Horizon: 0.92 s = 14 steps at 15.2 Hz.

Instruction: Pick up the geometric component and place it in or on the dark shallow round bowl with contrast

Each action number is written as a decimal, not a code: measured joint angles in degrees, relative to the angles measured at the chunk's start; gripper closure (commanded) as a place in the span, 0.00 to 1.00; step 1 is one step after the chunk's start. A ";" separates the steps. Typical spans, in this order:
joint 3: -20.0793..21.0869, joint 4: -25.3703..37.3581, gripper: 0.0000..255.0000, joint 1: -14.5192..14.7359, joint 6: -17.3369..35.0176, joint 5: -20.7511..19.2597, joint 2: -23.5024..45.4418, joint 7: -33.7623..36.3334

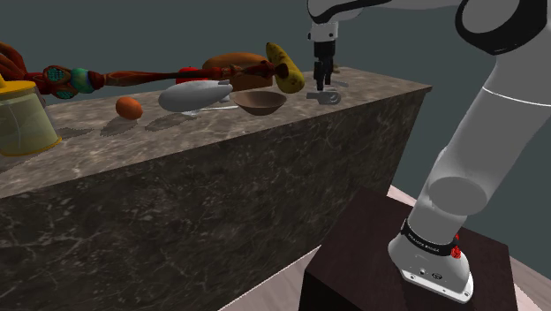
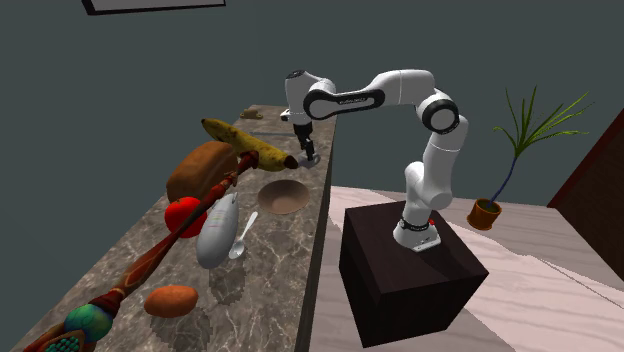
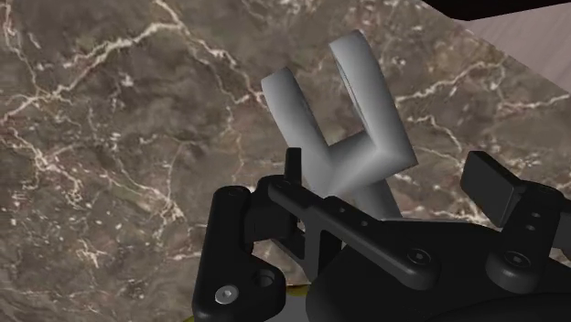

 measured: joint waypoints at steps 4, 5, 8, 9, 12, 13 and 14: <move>-0.63 1.03 0.00 -0.43 1.52 0.87 2.35 -1.52; -0.68 0.35 0.00 -0.47 2.29 0.89 2.41 -1.56; -0.74 -2.34 0.00 -0.53 4.74 0.79 2.17 -1.47; -0.77 -2.92 0.00 -0.55 5.33 0.79 2.20 -1.48; -0.76 -3.51 0.00 -0.55 5.78 0.73 2.03 -1.42; -0.76 -3.57 0.00 -0.55 5.82 0.73 2.00 -1.41; -0.76 -3.60 0.00 -0.55 5.84 0.72 1.99 -1.41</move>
